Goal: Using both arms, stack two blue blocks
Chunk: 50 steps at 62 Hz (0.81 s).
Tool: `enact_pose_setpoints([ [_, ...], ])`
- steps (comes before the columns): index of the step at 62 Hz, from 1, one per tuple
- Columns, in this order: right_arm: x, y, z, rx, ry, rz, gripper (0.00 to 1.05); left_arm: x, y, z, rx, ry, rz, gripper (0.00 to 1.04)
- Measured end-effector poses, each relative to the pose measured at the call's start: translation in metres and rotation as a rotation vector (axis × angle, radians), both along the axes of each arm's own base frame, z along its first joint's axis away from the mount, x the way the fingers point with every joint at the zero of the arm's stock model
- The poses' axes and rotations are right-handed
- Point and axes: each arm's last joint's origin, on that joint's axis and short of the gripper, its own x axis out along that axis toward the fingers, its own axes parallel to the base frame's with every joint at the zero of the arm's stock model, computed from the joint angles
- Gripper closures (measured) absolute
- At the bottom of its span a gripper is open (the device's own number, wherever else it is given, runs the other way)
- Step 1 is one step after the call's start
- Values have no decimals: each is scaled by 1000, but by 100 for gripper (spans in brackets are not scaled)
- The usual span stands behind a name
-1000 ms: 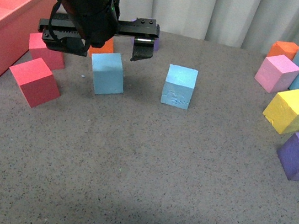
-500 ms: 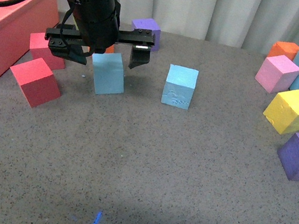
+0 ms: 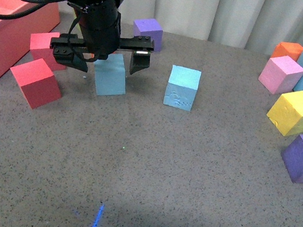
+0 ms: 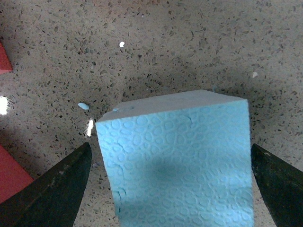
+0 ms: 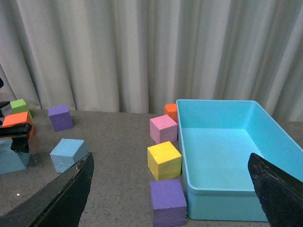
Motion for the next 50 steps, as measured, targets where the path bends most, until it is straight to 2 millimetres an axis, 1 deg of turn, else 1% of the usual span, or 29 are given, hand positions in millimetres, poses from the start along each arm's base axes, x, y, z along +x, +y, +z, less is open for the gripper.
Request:
enact_pose_setpoints([
  [4,0,0,0,0,0,0,10,1,0,-4,0,10,7,20],
  [6,0,0,0,0,0,0,10,1,1,-5,2,13,9,23],
  [7,0,0,0,0,0,0,10,1,1,-6,8,17,11,26],
  [9,0,0,0,0,0,0,10,1,1,-7,11,21,12,30],
  [10,0,0,0,0,0,0,10,1,1,-8,10,24,14,34],
  [16,0,0,0,0,0,0,10,1,0,-8,16,22,16,47],
  [19,0,0,0,0,0,0,10,1,0,-8,16,23,15,51],
  [24,0,0,0,0,0,0,10,-1,-2,-7,13,19,14,55],
  [31,0,0,0,0,0,0,10,-6,-4,-4,12,19,5,58],
  [36,0,0,0,0,0,0,10,-11,-10,4,9,7,-8,58],
  [39,0,0,0,0,0,0,10,-14,-15,12,6,-7,-19,58],
  [42,0,0,0,0,0,0,10,-18,-22,24,-2,-35,-36,58],
  [45,0,0,0,0,0,0,10,-24,-34,42,-17,-71,-63,58],
  [47,0,0,0,0,0,0,10,-30,-45,56,-25,-95,-89,58],
  [49,0,0,0,0,0,0,10,-32,-50,62,-26,-103,-100,58],
  [50,0,0,0,0,0,0,10,-35,-57,68,-26,-111,-113,58],
])
